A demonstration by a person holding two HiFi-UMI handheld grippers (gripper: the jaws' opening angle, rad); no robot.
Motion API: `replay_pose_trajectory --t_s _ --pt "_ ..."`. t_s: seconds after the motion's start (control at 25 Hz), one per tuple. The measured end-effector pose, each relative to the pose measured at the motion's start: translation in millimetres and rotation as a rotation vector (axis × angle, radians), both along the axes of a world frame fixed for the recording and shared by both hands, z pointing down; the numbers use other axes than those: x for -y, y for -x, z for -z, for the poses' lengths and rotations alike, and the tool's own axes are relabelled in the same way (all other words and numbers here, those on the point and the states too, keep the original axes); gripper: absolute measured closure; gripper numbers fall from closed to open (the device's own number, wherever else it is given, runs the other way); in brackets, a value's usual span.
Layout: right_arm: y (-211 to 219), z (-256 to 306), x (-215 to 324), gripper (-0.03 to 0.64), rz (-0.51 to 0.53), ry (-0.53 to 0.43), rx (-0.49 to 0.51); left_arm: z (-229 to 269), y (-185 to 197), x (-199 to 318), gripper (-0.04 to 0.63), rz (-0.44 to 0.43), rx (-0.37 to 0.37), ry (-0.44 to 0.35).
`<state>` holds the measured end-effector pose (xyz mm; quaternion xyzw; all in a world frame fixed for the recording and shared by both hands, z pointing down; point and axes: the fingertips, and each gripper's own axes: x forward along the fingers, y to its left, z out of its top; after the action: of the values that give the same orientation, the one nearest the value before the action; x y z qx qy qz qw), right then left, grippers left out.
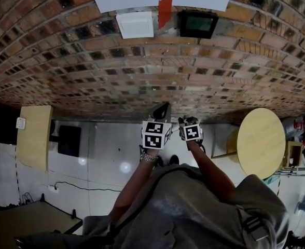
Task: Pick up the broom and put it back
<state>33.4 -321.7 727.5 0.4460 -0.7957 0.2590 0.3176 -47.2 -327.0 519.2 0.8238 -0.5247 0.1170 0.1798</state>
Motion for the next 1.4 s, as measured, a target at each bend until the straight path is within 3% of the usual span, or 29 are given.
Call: replay_pose_trajectory --t_s 0.24,0.4,0.76,0.92,1.4 --pt "15 139 3 0.515 0.036 -0.160 0.097 -13 6 8 0.589 0.040 -0.005 0.005" --pt "18 180 7 0.515 0.041 -0.191 0.133 -2 0 11 0.589 0.037 0.007 -0.034" --pt "22 185 3 0.515 0.059 -0.182 0.150 3 -6 9 0.592 0.011 0.023 -0.024" --pt "21 183 0 0.515 0.061 -0.181 0.143 9 -6 8 0.590 0.018 -0.005 -0.046" --pt "17 156 -9 0.514 0.080 -0.139 0.093 7 -3 0 0.589 0.016 0.012 -0.041"
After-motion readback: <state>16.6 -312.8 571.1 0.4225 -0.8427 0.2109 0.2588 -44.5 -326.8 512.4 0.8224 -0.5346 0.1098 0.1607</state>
